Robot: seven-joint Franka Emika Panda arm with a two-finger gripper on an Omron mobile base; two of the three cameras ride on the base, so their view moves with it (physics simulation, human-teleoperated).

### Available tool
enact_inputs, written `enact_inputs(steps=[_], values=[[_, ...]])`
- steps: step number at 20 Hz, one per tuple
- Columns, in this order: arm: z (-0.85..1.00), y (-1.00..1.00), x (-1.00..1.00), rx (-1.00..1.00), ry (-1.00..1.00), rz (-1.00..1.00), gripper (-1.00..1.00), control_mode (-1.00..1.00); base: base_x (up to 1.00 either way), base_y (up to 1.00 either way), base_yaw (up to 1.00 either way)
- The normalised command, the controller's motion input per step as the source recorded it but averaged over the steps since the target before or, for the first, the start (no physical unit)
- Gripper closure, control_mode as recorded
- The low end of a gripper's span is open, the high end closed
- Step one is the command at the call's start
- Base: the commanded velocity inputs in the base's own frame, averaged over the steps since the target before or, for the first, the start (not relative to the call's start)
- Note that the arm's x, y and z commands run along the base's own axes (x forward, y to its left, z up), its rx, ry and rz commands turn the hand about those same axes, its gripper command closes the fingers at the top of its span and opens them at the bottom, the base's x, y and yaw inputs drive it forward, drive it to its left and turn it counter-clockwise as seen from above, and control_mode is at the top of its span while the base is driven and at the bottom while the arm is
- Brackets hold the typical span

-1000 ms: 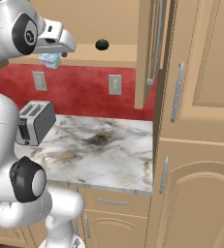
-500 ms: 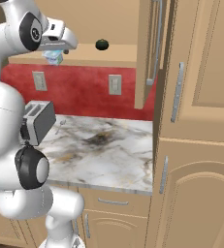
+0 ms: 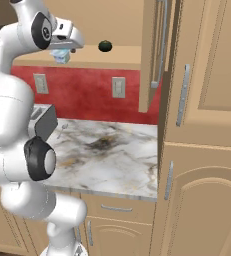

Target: Pick the jam and yogurt from the counter and place them in the cabinets closest to them.

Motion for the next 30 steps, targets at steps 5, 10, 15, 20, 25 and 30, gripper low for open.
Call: enact_inputs(steps=[5, 10, 15, 20, 25, 30], values=[[0.0, 0.03, 0.42, 0.0, 0.0, 0.0, 1.0, -1.0, 0.0, 0.0, 0.0], [0.0, 0.01, 0.41, 0.0, 0.0, 0.0, 1.0, -1.0, 0.0, 0.0, 0.0], [0.0, 0.03, 0.43, 0.0, 0.0, 0.0, 1.0, -1.0, 0.0, 0.0, 0.0], [0.0, 0.07, 0.48, 0.0, 0.0, 0.0, 1.0, -1.0, 0.0, 0.0, 0.0], [0.0, 0.06, 0.48, 0.0, 0.0, 0.0, 1.0, -1.0, 0.0, 0.0, 0.0], [0.0, 0.04, 0.49, 0.0, 0.0, 0.0, 1.0, -1.0, 0.0, 0.0, 0.0]])
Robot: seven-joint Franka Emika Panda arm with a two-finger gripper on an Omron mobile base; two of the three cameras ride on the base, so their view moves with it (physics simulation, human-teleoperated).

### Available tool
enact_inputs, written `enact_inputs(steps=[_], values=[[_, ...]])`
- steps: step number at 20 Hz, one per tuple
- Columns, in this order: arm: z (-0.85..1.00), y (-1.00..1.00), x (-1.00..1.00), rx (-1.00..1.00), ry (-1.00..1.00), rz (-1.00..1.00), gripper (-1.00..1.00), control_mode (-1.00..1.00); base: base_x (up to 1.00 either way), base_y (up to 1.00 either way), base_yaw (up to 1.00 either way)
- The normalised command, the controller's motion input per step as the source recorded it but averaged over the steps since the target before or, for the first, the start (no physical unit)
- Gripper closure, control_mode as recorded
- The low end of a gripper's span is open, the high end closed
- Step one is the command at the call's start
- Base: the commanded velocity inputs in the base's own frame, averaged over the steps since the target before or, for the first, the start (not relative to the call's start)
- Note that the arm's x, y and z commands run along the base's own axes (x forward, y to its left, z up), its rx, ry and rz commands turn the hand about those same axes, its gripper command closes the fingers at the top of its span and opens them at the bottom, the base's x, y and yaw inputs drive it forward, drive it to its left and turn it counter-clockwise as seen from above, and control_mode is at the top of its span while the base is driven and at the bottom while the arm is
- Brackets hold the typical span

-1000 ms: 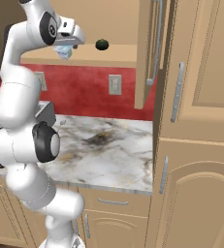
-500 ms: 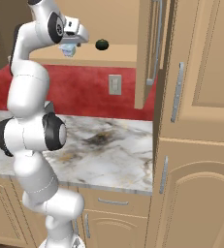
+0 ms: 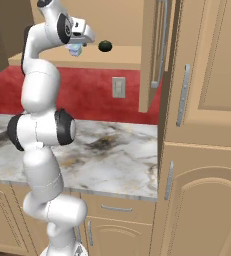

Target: Pick the jam and yogurt from the counter and place them in the cabinets closest to them.

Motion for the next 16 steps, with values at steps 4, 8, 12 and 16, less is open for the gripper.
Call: enact_inputs(steps=[4, 8, 12, 16], values=[[0.0, 0.01, 0.45, 0.0, 0.0, 0.0, 1.0, -1.0, 0.0, 0.0, 0.0], [0.0, 0.0, 0.39, 0.0, 0.0, 0.0, -1.0, -1.0, 0.0, 0.0, 0.0], [0.0, 0.0, 0.36, 0.0, 0.0, 0.0, -1.0, -1.0, 0.0, 0.0, 0.0], [0.0, 0.0, 0.36, 0.0, 0.0, 0.0, -1.0, -1.0, 0.0, 0.0, 0.0]])
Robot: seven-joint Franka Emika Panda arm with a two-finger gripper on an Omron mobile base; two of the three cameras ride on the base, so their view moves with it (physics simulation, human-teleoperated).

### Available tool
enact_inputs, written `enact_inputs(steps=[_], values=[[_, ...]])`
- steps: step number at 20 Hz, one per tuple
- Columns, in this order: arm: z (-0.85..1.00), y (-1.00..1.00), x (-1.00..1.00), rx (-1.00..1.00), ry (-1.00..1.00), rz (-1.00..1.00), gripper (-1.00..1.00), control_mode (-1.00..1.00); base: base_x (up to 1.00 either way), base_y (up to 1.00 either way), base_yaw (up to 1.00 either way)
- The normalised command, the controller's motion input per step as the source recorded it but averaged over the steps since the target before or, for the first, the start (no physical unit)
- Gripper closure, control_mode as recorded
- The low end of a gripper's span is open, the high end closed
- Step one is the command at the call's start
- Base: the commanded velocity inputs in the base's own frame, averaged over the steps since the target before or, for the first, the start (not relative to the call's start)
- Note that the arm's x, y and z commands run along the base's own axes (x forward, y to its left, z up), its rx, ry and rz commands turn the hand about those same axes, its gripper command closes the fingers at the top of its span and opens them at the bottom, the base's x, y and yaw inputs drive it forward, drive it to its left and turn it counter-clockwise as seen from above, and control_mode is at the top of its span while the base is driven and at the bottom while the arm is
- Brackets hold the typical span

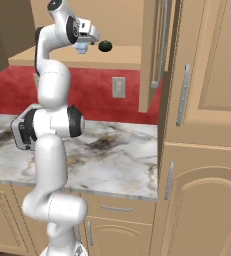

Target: Pick the jam and yogurt from the counter and place them in the cabinets closest to them.

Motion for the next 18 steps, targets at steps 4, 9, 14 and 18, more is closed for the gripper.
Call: enact_inputs(steps=[4, 9, 14, 18], values=[[0.02, 0.0, 0.31, 0.01, 0.0, 0.0, -1.0, -1.0, 0.0, 0.0, 0.0], [0.28, 0.0, 0.16, 0.03, 0.0, 0.0, -1.0, -1.0, 0.0, 0.0, 0.0], [0.62, 0.0, 0.03, 0.03, 0.0, 0.0, -1.0, -1.0, 0.0, 0.0, 0.0], [0.46, 0.0, -0.26, 0.0, 0.0, 0.0, -1.0, -1.0, 0.0, 0.0, 0.0]])
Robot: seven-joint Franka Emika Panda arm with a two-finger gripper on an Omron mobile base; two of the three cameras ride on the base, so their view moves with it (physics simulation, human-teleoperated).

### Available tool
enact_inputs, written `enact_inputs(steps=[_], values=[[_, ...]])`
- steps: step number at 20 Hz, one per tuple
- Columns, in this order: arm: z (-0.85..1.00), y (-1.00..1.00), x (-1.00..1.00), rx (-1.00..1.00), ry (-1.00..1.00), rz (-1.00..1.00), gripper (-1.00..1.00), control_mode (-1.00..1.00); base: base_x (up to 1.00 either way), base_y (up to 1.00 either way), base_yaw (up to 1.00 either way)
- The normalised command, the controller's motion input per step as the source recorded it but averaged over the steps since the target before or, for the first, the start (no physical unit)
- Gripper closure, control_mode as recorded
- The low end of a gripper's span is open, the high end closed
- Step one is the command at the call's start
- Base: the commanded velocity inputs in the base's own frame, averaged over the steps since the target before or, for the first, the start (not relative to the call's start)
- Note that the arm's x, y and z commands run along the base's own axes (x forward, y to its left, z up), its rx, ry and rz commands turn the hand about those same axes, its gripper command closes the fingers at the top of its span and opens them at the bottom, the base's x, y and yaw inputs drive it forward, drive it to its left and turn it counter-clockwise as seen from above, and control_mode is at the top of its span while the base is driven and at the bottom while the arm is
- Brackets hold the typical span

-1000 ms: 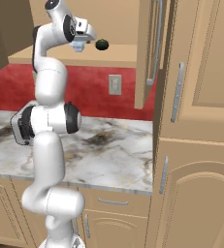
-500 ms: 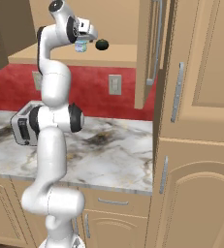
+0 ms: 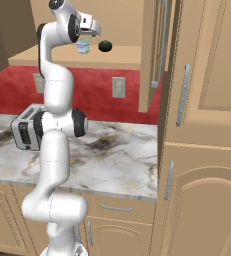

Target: Pick the jam and yogurt from the counter and place them in the cabinets closest to them.

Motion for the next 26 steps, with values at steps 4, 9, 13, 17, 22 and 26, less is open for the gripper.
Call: enact_inputs(steps=[4, 9, 13, 17, 22, 26], values=[[0.2, 0.0, -0.66, 0.0, 0.0, 0.01, -1.0, -1.0, 0.0, 0.0, 0.0], [0.07, -0.05, -0.92, -0.01, -0.03, 0.02, -1.0, -1.0, 0.0, 0.0, 0.0], [0.0, -0.17, -1.0, 0.0, -0.13, 0.03, -1.0, -1.0, 0.0, 0.0, 0.0], [-0.01, -0.28, -1.0, 0.0, -0.19, 0.02, -1.0, -1.0, 0.0, 0.0, 0.0], [-0.07, -0.27, -1.0, 0.02, -0.28, 0.0, -1.0, -1.0, 0.0, 0.0, 0.0], [0.0, -0.23, -1.0, 0.08, -0.33, 0.0, -1.0, -1.0, 0.0, 0.0, 0.0]])
